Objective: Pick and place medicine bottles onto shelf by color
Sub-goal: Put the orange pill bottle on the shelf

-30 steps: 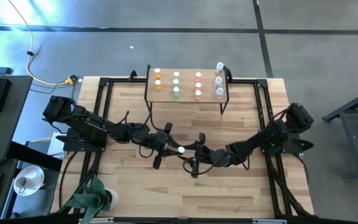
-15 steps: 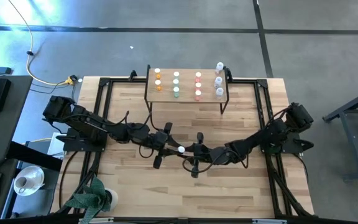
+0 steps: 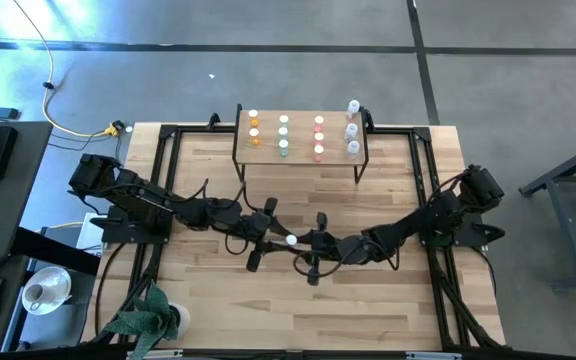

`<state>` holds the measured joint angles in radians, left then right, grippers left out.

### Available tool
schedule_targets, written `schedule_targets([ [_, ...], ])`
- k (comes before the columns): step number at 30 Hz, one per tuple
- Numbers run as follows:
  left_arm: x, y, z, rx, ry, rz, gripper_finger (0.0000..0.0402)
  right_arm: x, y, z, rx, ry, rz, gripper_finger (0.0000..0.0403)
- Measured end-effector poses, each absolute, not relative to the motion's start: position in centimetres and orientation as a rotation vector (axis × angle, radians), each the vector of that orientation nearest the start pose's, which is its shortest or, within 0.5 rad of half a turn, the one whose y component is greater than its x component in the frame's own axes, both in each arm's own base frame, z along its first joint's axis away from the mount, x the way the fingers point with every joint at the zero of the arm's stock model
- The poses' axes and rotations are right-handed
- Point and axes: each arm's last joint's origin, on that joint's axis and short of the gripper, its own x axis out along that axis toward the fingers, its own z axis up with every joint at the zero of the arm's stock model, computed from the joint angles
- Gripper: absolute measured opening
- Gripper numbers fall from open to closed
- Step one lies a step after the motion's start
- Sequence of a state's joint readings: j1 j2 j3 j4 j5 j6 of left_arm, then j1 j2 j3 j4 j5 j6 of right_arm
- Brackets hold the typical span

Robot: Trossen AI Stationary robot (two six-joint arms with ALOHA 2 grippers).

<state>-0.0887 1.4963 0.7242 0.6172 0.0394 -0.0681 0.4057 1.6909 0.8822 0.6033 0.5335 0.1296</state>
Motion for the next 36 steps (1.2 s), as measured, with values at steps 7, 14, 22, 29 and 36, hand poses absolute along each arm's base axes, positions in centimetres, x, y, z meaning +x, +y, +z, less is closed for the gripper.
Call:
schedule_targets([
  [7,31.15,-2.88,22.11,-0.063,0.189,-0.119,0.0162,33.16,12.66,20.98,0.054,0.184,-0.142,0.0075],
  [14,31.09,-2.86,21.91,-0.092,0.217,-0.114,0.0164,33.13,12.68,20.89,0.054,0.191,-0.141,0.0075],
  [22,31.0,-2.79,21.56,-0.126,0.255,-0.086,0.0163,32.95,13.07,20.86,0.046,0.191,-0.138,0.0075],
  [29,31.0,-2.79,21.54,-0.136,0.257,-0.083,0.0156,32.96,13.05,20.88,0.044,0.189,-0.141,0.0075],
  [36,30.99,-2.81,21.53,-0.126,0.257,-0.085,0.0121,32.96,13.05,20.88,0.046,0.189,-0.142,0.0075],
])
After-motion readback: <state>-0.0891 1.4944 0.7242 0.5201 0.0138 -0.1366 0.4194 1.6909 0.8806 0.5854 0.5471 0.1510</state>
